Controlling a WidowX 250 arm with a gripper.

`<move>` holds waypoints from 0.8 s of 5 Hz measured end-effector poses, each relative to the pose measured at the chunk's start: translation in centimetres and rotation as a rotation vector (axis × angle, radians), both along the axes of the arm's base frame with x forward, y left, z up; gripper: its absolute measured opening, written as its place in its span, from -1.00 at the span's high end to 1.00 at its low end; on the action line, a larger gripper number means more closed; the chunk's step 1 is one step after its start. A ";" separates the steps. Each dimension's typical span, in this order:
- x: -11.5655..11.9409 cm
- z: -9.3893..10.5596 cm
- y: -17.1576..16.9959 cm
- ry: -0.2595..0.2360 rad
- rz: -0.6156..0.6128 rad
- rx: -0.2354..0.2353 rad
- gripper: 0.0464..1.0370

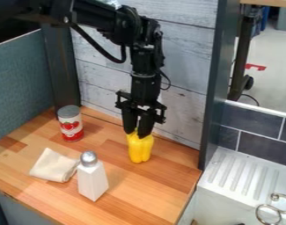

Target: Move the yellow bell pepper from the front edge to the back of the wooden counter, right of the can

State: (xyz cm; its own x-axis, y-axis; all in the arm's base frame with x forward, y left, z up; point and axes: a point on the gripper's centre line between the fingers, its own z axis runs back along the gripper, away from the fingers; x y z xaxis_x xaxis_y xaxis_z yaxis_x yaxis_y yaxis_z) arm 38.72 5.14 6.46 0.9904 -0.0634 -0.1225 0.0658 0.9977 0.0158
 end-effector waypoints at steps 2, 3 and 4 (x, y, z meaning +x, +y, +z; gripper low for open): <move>-2.6 4.7 -0.5 -0.104 0.021 -0.005 -0.95; -6.9 7.4 -0.6 -0.116 0.039 0.020 -0.94; -10.8 8.3 0.1 -0.030 0.032 0.047 -0.93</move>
